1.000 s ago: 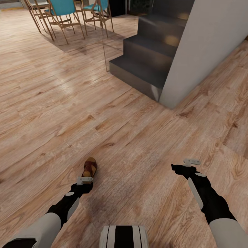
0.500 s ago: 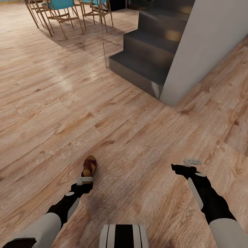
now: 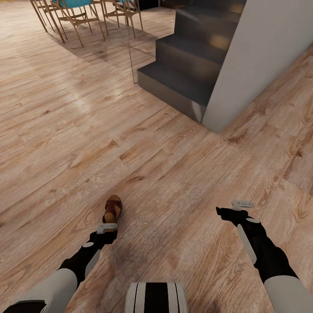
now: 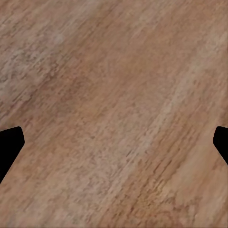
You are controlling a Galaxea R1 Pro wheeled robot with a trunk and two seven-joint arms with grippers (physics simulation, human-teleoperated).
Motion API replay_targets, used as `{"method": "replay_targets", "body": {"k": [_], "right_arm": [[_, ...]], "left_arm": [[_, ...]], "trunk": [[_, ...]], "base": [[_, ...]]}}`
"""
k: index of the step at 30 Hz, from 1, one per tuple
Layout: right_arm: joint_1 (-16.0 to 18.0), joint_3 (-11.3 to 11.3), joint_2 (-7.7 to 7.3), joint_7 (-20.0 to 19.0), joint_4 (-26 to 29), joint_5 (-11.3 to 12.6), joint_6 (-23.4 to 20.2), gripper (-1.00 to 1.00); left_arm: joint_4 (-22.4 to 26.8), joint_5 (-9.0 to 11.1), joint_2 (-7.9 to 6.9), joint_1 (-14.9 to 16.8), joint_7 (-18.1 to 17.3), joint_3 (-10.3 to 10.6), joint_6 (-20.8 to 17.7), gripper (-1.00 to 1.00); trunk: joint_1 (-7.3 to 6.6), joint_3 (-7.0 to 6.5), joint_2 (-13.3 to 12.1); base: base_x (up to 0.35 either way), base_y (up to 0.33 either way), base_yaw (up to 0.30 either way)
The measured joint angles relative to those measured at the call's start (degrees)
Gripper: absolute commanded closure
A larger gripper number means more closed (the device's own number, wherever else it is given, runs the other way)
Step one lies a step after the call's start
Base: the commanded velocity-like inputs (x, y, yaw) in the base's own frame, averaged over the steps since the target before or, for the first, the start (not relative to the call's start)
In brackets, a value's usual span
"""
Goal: Pick up the two gym shoes and the two sandals from the corridor floor and place them onto the hallstand (shoe rack) in the corridor, making sure they are on the rack and not on the floor. Arrange them so the two gym shoes are next to each other and the two sandals are next to each other.
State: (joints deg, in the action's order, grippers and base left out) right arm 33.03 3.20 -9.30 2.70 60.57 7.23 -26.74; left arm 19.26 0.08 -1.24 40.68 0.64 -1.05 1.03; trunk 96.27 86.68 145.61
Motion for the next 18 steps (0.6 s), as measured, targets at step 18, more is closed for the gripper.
{"method": "replay_targets", "body": {"k": [18], "right_arm": [[0.0, 0.0, 0.0, 0.01, 0.0, 0.0, 0.0, -1.0]], "left_arm": [[-0.01, 0.0, 0.08, 0.0, 0.0, 0.0, 0.0, -1.0]], "trunk": [[0.0, 0.0, 0.0]], "base": [[0.0, 0.0, 0.0]]}}
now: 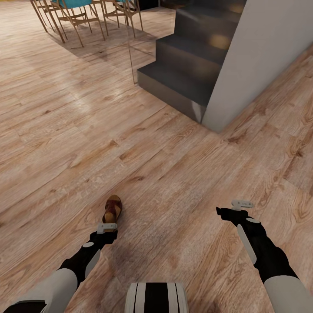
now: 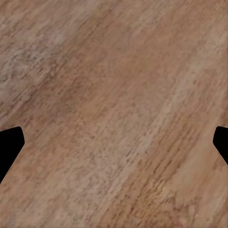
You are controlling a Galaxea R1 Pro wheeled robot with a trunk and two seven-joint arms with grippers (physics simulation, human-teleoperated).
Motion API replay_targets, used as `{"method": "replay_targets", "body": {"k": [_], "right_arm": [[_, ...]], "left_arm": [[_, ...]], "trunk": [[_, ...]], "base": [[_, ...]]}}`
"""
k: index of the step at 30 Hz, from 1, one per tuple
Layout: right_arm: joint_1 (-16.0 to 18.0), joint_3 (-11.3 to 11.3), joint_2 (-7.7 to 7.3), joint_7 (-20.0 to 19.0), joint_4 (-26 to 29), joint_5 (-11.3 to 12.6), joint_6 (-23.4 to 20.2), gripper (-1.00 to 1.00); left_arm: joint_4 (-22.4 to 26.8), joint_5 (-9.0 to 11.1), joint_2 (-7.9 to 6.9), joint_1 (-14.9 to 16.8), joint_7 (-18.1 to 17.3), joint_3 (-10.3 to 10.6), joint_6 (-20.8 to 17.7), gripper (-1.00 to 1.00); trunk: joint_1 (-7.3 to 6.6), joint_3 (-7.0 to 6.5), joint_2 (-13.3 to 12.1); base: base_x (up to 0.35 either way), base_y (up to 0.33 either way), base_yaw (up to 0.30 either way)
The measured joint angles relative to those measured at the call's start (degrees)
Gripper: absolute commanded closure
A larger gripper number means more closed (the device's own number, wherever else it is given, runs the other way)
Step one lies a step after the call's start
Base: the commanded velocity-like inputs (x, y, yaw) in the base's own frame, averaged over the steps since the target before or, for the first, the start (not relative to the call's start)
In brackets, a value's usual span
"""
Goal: Pick up the two gym shoes and the two sandals from the corridor floor and place them onto the hallstand (shoe rack) in the corridor, making sure they are on the rack and not on the floor. Arrange them so the two gym shoes are next to each other and the two sandals are next to each other.
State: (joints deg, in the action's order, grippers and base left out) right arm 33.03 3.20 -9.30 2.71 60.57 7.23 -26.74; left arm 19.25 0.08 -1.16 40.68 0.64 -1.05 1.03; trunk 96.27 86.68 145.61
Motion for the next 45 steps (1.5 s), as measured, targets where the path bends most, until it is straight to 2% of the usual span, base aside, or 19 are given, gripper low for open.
{"method": "replay_targets", "body": {"k": [14, 19, 45], "right_arm": [[0.0, 0.0, 0.0, 0.01, 0.0, 0.0, 0.0, -1.0], [0.0, 0.0, 0.0, 0.0, 0.0, 0.0, 0.0, -1.0], [0.0, -0.06, 0.0, 0.01, 0.0, 0.0, 0.0, -1.0]], "left_arm": [[-0.02, 0.0, 0.01, 0.0, 0.0, 0.0, 0.0, -1.0], [-0.03, 0.0, 0.01, 0.0, 0.0, 0.02, 0.0, -1.0], [-0.02, 0.0, 0.01, 0.0, 0.0, 0.0, 0.0, -1.0]], "trunk": [[0.0, 0.0, 0.0], [0.13, 1.1, 0.06], [0.13, 1.11, 0.07]], "base": [[0.0, 0.0, 0.0], [0.0, 0.0, 0.0], [0.0, 0.0, 0.0]]}}
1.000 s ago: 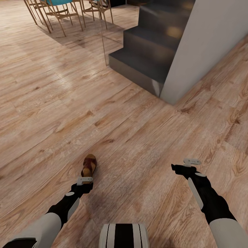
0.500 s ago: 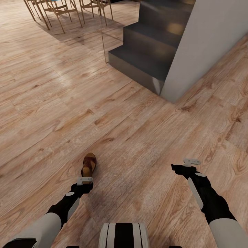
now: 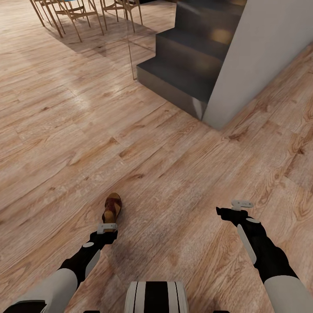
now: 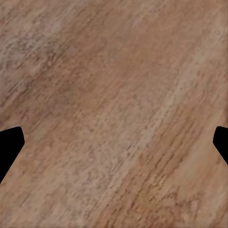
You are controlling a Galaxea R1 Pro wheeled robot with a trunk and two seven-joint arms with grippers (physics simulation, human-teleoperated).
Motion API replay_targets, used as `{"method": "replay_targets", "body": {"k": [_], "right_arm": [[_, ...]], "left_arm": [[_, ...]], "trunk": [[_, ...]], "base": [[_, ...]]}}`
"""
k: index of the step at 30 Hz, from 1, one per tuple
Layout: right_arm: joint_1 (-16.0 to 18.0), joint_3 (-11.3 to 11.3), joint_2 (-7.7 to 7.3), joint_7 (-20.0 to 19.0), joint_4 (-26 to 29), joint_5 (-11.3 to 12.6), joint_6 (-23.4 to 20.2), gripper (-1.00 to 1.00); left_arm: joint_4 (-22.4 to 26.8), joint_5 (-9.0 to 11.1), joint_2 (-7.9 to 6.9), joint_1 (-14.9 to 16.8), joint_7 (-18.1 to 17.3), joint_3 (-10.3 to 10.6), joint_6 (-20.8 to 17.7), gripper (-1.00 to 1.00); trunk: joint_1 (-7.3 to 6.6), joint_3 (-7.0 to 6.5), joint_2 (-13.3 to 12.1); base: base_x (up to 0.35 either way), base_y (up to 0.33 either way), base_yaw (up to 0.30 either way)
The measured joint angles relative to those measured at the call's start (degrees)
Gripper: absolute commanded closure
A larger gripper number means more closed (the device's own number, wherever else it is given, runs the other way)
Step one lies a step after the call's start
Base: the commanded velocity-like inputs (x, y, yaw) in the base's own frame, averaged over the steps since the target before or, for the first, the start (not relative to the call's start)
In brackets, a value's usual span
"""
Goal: Pick up the two gym shoes and the two sandals from the corridor floor and place them onto the hallstand (shoe rack) in the corridor, making sure they are on the rack and not on the floor. Arrange them so the two gym shoes are next to each other and the two sandals are next to each other.
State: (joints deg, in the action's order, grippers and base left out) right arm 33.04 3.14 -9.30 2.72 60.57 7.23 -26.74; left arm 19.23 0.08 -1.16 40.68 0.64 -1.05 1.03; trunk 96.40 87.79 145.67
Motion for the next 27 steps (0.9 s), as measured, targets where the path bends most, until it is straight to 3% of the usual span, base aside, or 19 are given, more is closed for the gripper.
{"method": "replay_targets", "body": {"k": [5, 6, 27], "right_arm": [[0.0, 0.03, 0.0, -0.01, 0.0, 0.0, 0.0, -1.0], [0.0, 0.03, 0.0, -0.01, 0.0, 0.0, 0.0, -1.0], [0.0, 0.05, 0.0, -0.02, 0.0, 0.0, 0.0, -1.0]], "left_arm": [[-0.02, 0.0, 0.0, 0.0, 0.0, 0.0, 0.0, -1.0], [0.0, 0.0, 0.0, 0.0, 0.0, 0.0, 0.0, 1.0], [-0.05, 0.25, 0.0, 0.0, -0.02, 0.0, 0.01, 1.0]], "trunk": [[0.0, 0.0, 0.0], [0.0, 0.0, 0.0], [0.0, 0.0, 0.0]], "base": [[0.0, 0.0, 0.0], [0.0, 0.0, 0.0], [0.0, 0.0, 0.0]]}}
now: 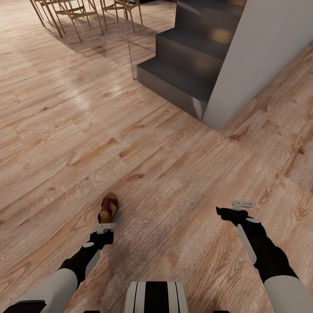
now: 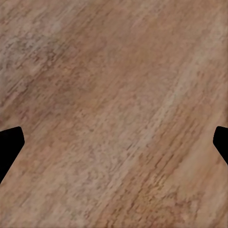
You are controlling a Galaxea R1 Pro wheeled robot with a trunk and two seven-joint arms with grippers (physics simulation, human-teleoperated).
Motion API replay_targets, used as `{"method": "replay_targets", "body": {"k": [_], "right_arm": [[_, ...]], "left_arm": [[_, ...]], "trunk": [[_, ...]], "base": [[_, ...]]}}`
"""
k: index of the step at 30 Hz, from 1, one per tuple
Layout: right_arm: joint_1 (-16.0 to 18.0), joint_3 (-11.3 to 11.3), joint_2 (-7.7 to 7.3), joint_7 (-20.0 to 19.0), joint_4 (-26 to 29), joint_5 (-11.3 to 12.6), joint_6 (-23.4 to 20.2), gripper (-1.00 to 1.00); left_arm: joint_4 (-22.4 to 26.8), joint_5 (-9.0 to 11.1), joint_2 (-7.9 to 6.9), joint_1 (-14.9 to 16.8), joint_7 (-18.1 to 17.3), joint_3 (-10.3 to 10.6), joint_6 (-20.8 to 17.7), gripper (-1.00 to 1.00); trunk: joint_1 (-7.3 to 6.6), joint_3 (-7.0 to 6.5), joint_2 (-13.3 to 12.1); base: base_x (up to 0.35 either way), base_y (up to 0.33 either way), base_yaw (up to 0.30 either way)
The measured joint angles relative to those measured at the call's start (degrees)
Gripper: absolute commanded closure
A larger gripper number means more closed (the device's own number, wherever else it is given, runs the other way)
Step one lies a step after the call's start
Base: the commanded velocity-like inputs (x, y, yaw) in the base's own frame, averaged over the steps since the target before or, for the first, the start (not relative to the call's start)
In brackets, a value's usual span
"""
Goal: Pick up the two gym shoes and the two sandals from the corridor floor and place them onto the hallstand (shoe rack) in the corridor, making sure they are on the rack and not on the floor. Arrange them so the two gym shoes are next to each other and the two sandals are next to each other.
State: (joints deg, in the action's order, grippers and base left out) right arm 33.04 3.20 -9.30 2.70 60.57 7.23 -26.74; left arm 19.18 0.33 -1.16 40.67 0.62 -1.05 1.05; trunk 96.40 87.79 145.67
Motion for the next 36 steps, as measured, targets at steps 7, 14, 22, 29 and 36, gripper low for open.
{"method": "replay_targets", "body": {"k": [7, 14, 22, 29, 36], "right_arm": [[0.0, 0.0, 0.0, 0.0, 0.0, -0.04, 0.0, -1.0], [0.0, 0.0, -0.02, 0.0, 0.0, -0.01, 0.0, -1.0], [0.0, 0.0, -0.03, 0.0, 0.0, -0.03, 0.0, -1.0], [0.0, 0.04, -0.05, 0.0, 0.0, -0.03, 0.0, -1.0], [0.0, 0.05, -0.04, 0.0, 0.0, -0.04, 0.0, -1.0]], "left_arm": [[0.0, -0.07, 0.08, 0.0, 0.07, 0.01, 0.08, 1.0], [0.0, -0.07, 0.09, 0.0, 0.07, 0.03, 0.08, 1.0], [0.01, -0.07, 0.2, 0.01, 0.06, 0.09, 0.08, 1.0], [0.01, -0.07, 0.25, 0.01, 0.06, 0.1, 0.06, 1.0], [-0.01, -0.06, 0.3, 0.0, 0.06, 0.22, 0.07, 1.0]], "trunk": [[0.0, 0.0, 0.0], [0.0, 0.0, 0.0], [-0.16, -1.32, -0.08], [-0.34, -2.88, -0.17], [-0.39, -3.33, -0.2]], "base": [[0.0, 0.0, 0.0], [0.0, 0.0, 0.0], [0.0, 0.0, 0.0], [0.0, 0.0, 0.0], [0.0, 0.0, 0.0]]}}
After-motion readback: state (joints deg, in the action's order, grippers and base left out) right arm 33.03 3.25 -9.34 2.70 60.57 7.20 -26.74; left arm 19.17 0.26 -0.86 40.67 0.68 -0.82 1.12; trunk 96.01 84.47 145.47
